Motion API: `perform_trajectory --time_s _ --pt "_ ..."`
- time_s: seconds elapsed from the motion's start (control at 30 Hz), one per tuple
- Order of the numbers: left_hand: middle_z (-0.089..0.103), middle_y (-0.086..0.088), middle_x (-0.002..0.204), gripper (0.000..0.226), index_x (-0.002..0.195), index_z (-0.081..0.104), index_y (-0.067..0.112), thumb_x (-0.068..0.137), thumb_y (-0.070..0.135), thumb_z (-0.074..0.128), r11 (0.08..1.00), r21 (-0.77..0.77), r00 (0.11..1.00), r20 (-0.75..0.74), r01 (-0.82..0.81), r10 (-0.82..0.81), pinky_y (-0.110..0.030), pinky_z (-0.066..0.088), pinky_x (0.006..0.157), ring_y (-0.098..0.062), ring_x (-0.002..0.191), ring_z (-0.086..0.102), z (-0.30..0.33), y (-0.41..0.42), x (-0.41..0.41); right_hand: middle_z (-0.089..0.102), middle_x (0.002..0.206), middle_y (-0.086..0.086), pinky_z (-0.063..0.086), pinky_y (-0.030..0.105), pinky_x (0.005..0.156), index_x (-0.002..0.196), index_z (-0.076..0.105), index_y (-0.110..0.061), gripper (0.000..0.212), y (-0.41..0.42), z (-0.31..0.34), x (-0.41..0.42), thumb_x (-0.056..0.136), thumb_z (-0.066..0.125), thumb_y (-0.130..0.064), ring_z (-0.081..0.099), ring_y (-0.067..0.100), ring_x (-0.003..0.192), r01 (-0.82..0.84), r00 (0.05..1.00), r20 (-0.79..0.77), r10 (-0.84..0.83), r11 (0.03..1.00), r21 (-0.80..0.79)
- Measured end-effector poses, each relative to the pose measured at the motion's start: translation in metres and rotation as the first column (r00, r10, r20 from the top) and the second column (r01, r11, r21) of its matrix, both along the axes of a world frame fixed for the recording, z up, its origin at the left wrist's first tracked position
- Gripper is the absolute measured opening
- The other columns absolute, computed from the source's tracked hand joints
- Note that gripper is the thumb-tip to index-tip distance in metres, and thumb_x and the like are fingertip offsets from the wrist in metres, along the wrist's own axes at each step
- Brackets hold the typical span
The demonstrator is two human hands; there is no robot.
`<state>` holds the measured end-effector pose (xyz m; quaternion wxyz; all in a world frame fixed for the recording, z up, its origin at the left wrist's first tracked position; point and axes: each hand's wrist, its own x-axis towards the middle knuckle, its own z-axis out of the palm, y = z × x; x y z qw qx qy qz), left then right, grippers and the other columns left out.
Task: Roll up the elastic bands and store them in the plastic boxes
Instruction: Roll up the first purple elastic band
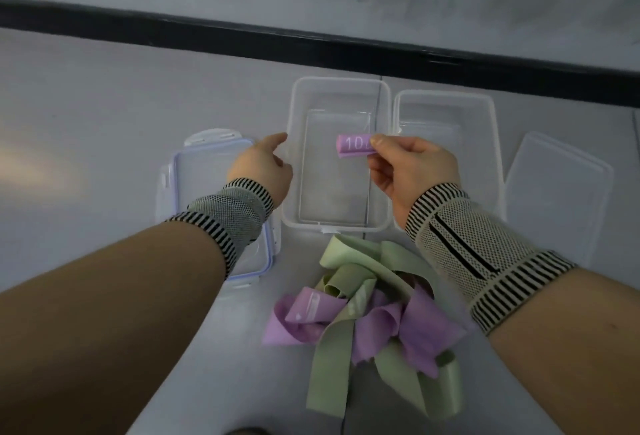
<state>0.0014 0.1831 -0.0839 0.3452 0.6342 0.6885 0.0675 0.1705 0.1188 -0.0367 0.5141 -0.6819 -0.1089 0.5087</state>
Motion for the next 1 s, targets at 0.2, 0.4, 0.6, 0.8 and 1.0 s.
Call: perform_trajectory --time_s 0.2,0.4,0.6,0.8,1.0 --pt "0.061 0.005 0.072 0.056 0.140 0.040 0.028 0.087 0.017 0.056 0.995 -0.047 0.995 0.022 -0.091 0.092 -0.026 0.046 0.068 -0.014 0.066 0.057 0.005 -0.036 -0.027 0.068 0.069 0.006 0.056 0.027 0.064 0.081 0.067 -0.011 0.005 -0.004 -0.002 -0.021 0.081 0.072 -0.012 0.063 0.014 0.063 -0.008 0.999 0.035 0.007 1.000 0.011" --pt "0.068 0.003 0.079 0.058 0.140 0.038 0.025 0.087 0.023 0.062 0.990 -0.065 0.986 0.096 -0.128 0.134 -0.035 0.054 0.082 -0.018 0.080 0.066 -0.001 -0.064 -0.050 0.070 0.068 0.005 0.056 0.030 0.068 0.078 0.069 -0.014 0.006 -0.018 -0.010 -0.039 0.081 0.073 -0.014 0.066 0.016 0.065 -0.077 0.995 0.062 0.075 0.997 0.024" --pt "0.060 0.002 0.118 0.061 0.141 0.035 0.024 0.087 0.038 0.060 0.995 0.042 0.991 0.106 -0.086 0.081 -0.045 0.054 0.081 -0.019 0.099 0.062 -0.007 -0.032 -0.049 0.067 0.059 -0.001 0.057 0.028 0.065 0.072 0.067 -0.018 0.012 0.022 -0.035 -0.063 0.081 0.073 -0.015 0.065 0.012 0.059 -0.119 0.987 0.105 0.119 0.993 -0.006" --pt "0.007 0.008 0.158 0.073 0.150 0.007 0.024 0.091 0.053 0.039 0.924 0.221 0.930 -0.267 0.312 -0.251 -0.042 0.018 0.117 -0.019 0.145 0.009 -0.024 0.005 -0.060 0.066 0.058 0.000 0.060 0.040 0.070 0.067 0.064 -0.019 0.016 0.080 -0.063 -0.071 0.081 0.072 -0.018 0.065 0.016 0.059 -0.122 0.975 0.180 0.133 0.990 -0.074" --pt "-0.006 0.009 0.158 0.074 0.150 -0.004 0.024 0.090 0.059 0.024 0.875 0.159 0.844 -0.385 0.458 -0.373 -0.044 0.008 0.117 -0.016 0.146 -0.006 -0.036 0.023 -0.064 0.069 0.064 0.001 0.060 0.042 0.070 0.061 0.062 -0.021 0.024 0.113 -0.091 -0.072 0.083 0.070 -0.021 0.071 0.023 0.068 -0.212 0.933 0.265 0.243 0.967 -0.138"
